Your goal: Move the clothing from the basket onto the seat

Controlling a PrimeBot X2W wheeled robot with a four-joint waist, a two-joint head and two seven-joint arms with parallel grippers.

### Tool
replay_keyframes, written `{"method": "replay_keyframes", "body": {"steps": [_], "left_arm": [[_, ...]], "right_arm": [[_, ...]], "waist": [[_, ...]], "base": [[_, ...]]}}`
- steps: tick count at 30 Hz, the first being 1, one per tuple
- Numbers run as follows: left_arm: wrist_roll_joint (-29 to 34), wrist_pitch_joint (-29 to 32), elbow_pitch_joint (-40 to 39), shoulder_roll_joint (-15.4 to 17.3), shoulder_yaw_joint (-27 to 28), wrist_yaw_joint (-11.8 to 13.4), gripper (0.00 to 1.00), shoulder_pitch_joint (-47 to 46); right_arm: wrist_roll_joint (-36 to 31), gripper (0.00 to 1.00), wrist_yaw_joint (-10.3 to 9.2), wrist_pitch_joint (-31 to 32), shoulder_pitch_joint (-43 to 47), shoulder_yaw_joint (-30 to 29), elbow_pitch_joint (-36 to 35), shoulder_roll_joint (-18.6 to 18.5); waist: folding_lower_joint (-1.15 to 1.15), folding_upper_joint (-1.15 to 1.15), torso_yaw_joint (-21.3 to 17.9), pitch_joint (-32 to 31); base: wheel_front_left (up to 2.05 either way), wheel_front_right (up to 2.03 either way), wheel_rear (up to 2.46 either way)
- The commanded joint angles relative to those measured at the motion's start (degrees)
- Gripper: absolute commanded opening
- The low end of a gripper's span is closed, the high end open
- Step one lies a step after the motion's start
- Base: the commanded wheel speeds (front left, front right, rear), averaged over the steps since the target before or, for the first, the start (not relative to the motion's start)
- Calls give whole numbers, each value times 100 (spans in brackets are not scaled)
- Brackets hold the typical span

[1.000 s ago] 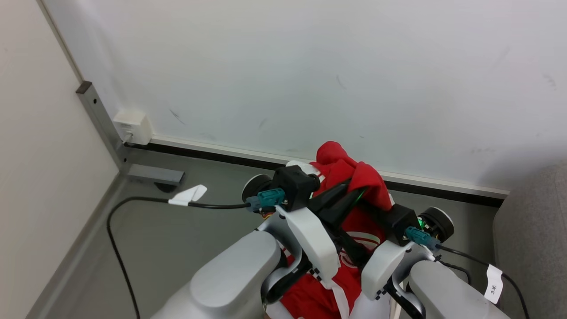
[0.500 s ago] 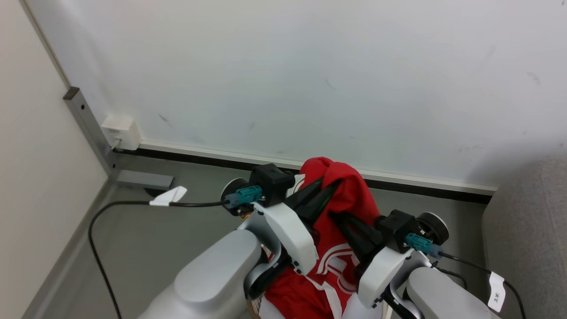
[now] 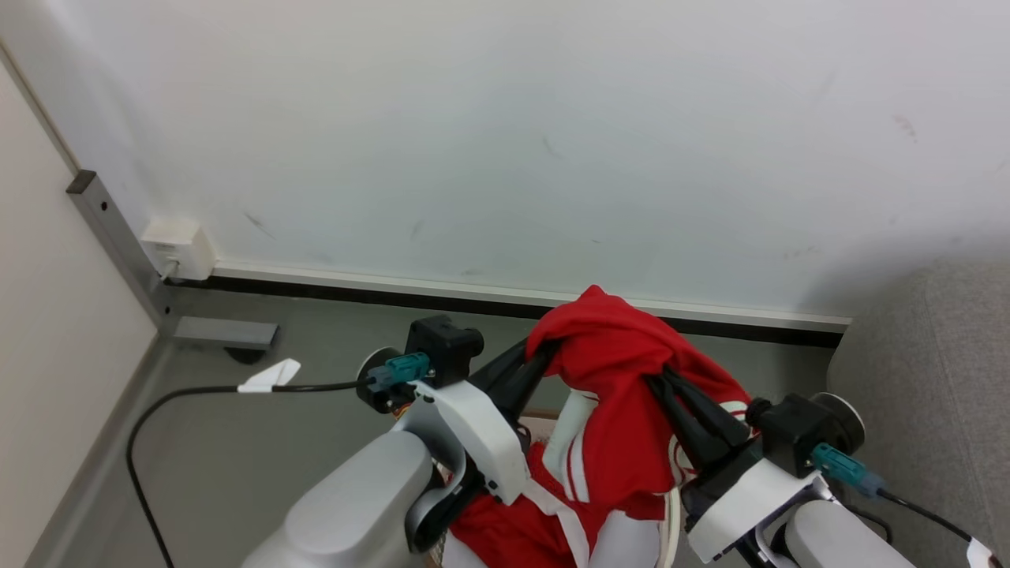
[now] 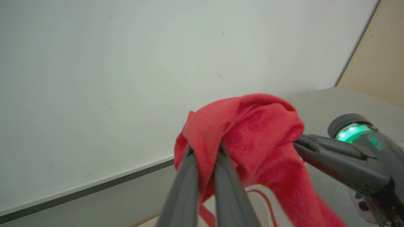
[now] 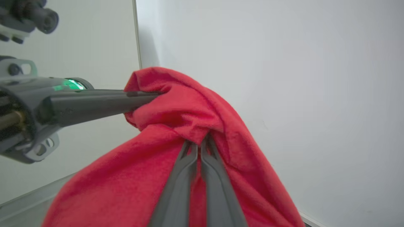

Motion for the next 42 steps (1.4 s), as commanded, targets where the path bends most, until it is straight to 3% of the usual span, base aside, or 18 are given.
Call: {"method": "replay_keyframes", "body": {"steps": [1, 2, 3, 4, 5, 6, 15, 26, 42], "left_arm": [[-30, -39, 18, 44, 0, 23, 19, 89], [-34, -49, 16, 56, 0, 29, 35, 114], [-43, -56, 14, 66, -9, 22, 35, 145], [-52, -59, 12, 79, -16, 24, 43, 172], [-48, -56, 5, 90, -29, 26, 57, 194], [-51, -60, -8, 103, -34, 29, 100, 214], [177, -186, -589, 225, -22, 140, 100, 406], [424, -240, -1041, 404, -72, 287, 100, 565], [993, -261, -1097, 590, -16, 276, 100, 441]], "right_arm": [[-45, 0, -14, -3, 108, -104, -103, -59], [-80, 0, -14, -4, 156, -191, -190, -57], [-135, 0, -14, -4, 202, -270, -290, -64], [-178, 0, -14, -3, 243, -348, -365, -74], [-238, 0, -14, -3, 292, -440, -445, -90], [-291, 0, -14, -4, 334, -502, -505, -109], [-623, 0, -14, -3, 499, -1055, -778, -308], [-771, 0, -14, -3, 601, -1655, -1041, -572], [-934, 0, -14, -3, 787, -2624, -1620, -520]], "waist": [[0, 0, -16, 3], [0, 0, -33, 3], [0, 0, -55, 1], [0, 0, -81, -1], [0, 0, -107, -5], [0, 0, -139, -10], [0, 0, -554, -23], [0, 0, -1540, 123], [0, 0, -2684, 756]], "base": [[0, 0, 0], [0, 0, 0], [0, 0, 0], [0, 0, 0], [0, 0, 0], [0, 0, 0], [0, 0, 0], [0, 0, 0], [0, 0, 0]]}}
